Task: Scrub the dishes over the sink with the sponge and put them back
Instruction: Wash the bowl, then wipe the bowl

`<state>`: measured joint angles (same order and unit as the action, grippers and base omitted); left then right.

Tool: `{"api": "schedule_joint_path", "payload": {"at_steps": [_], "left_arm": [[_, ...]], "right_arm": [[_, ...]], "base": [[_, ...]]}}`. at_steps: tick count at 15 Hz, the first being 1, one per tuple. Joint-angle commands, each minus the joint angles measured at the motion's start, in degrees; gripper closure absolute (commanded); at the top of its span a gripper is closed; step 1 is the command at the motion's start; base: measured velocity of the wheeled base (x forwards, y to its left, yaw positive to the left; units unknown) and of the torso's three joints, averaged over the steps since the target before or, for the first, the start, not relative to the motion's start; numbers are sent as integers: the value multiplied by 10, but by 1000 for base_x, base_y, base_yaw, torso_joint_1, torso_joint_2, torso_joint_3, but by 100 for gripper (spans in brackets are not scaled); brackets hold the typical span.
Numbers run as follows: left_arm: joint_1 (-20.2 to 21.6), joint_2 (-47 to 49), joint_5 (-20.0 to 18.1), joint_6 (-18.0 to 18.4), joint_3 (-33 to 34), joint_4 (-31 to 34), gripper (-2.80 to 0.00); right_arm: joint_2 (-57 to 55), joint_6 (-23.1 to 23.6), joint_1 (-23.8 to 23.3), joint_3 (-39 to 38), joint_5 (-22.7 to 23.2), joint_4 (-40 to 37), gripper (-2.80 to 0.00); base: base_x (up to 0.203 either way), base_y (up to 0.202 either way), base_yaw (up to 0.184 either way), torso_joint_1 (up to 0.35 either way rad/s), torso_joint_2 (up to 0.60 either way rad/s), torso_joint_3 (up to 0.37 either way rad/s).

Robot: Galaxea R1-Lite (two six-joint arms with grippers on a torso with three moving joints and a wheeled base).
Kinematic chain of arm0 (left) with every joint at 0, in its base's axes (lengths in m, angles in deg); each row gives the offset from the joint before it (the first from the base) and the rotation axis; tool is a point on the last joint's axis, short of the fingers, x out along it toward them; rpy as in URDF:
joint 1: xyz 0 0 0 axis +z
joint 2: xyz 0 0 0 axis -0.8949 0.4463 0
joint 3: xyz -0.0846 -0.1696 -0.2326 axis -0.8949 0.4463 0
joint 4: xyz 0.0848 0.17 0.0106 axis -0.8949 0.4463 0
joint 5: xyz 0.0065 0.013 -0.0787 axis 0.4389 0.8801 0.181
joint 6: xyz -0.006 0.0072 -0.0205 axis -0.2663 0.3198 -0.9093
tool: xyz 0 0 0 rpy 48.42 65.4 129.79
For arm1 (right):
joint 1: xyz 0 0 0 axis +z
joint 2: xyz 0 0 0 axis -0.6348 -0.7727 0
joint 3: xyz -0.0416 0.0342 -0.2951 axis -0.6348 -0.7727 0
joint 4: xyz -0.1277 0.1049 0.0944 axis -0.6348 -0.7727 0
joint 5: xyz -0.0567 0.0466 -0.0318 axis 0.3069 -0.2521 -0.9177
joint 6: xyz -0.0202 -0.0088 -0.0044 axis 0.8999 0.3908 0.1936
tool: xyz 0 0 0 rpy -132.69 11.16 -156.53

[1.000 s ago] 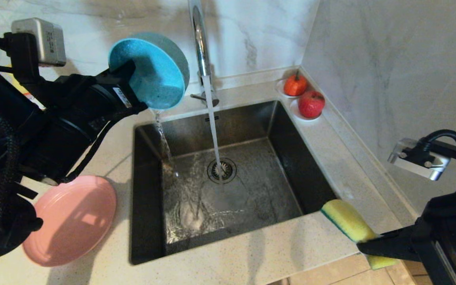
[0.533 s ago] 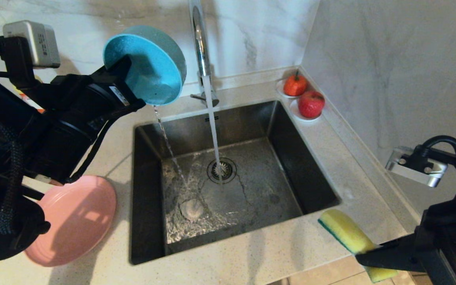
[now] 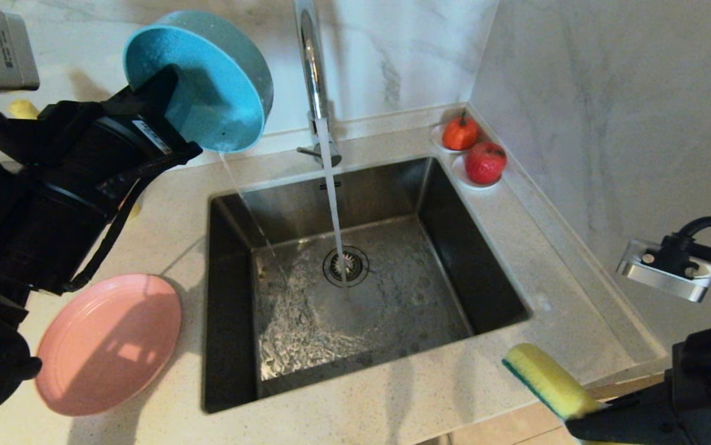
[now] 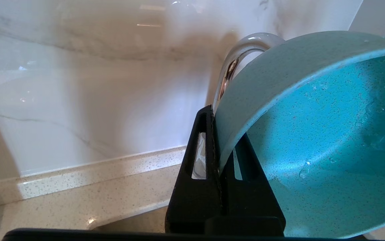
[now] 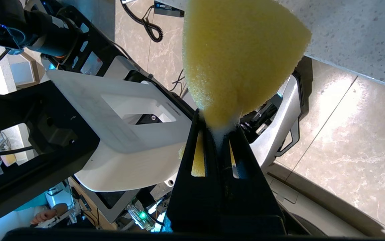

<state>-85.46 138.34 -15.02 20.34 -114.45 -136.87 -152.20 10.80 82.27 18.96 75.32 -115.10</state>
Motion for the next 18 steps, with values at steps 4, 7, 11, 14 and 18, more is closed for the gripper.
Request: {"api": "schedule_joint_path", "payload": {"at_steps": [4,7,11,14,18], "left_arm": [[-1,-24,1,5,42,56,0],[-2,-83,-6,10,43,179,0],[-44,-209,-33,8,27,514,0],[-89,-204,-42,10,22,564,0],[-120,-142,-42,5,22,559,0]], "right_arm": [[6,5,1,12,0,8,0],[0,5,7,36,9,8,0],[4,10,71,43,23,16,0],[11,11,100,59,23,9,0],[14,10,111,80,23,7,0]], "base": [[0,0,0,0,0,0],[0,0,0,0,0,0],[0,0,0,0,0,0],[0,0,0,0,0,0],[0,0,0,0,0,0]]}}
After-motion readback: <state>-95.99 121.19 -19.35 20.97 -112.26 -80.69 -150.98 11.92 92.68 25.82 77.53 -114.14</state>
